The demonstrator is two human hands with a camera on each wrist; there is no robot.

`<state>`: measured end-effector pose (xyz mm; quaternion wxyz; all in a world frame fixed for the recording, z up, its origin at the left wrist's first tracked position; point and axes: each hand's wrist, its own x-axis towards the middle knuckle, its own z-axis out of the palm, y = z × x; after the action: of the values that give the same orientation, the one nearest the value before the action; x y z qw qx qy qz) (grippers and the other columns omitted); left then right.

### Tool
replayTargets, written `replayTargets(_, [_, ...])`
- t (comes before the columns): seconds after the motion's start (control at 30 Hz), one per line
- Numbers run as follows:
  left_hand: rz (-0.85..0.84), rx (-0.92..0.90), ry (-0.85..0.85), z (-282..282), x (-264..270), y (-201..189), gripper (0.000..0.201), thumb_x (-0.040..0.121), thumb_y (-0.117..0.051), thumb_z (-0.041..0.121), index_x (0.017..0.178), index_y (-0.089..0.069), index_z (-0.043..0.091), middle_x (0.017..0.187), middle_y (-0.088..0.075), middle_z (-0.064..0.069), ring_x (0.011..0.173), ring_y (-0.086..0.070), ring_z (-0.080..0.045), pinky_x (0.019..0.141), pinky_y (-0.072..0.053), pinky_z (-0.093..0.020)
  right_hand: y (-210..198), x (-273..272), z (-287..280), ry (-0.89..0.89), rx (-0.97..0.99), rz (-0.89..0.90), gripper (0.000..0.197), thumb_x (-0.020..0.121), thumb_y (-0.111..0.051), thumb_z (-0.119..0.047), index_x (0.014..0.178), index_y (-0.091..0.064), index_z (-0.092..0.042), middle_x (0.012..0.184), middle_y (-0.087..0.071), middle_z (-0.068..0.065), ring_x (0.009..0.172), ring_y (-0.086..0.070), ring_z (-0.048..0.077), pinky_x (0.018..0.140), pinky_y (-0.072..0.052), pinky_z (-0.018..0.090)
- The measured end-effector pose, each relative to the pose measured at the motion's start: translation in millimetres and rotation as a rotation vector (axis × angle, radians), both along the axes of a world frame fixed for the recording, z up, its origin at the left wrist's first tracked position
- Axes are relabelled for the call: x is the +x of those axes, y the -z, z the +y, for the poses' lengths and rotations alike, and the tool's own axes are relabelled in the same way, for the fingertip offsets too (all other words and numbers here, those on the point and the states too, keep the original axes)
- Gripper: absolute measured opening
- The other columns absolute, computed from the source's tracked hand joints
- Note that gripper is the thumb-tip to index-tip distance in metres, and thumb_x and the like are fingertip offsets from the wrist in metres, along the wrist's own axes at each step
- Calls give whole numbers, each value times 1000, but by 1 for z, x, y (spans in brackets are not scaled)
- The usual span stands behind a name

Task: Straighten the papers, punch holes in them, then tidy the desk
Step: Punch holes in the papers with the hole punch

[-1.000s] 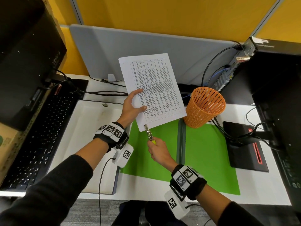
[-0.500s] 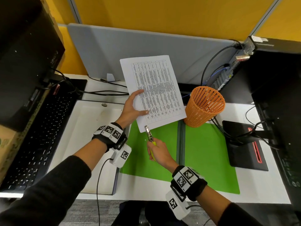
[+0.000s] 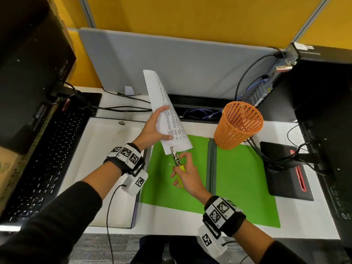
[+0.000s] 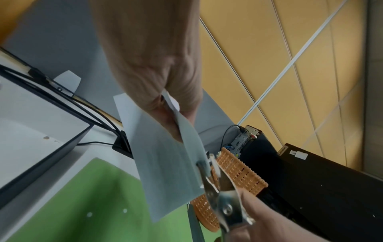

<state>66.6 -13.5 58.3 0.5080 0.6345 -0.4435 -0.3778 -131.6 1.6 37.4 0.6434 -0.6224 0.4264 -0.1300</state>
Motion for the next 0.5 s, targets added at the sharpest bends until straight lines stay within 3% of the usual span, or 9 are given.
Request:
replayTargets(0.07, [40, 3, -11, 1, -1, 1, 100, 59, -83, -11, 143, -34, 15, 142, -36, 2, 133, -34, -15, 114, -32, -42, 2, 0, -2, 25, -10, 11, 29, 89, -47, -6, 104, -32, -26, 81, -60, 18, 44, -53, 7, 39, -42, 20])
replayTargets(0.2, [72, 19, -19, 2, 0, 2, 104, 58, -84, -10, 144, -32, 16, 146, -33, -1, 135, -33, -19, 112, -33, -45, 1, 1, 0, -51, 5, 21, 32, 88, -45, -8, 107, -31, -30, 79, -63, 17, 48, -55, 24, 42, -43, 24])
replayTargets(0.37, [80, 51, 60, 5, 4, 0, 109, 60, -82, -12, 147, -25, 19, 145, -28, 6, 133, -30, -12, 112, -34, -40, -3, -2, 0, -81, -52, -11, 61, 90, -48, -6, 131, -25, -44, 87, -60, 13, 46, -56, 1, 39, -43, 17])
replayTargets(0.5, [76, 50, 42, 5, 4, 0, 109, 61, -82, -11, 148, -25, 20, 146, -28, 7, 133, -31, -11, 112, -34, -37, -1, -3, 1, -63, -94, -27, 56, 91, -47, -6, 131, -34, -43, 86, -54, 9, 58, -52, 9, 42, -41, 13])
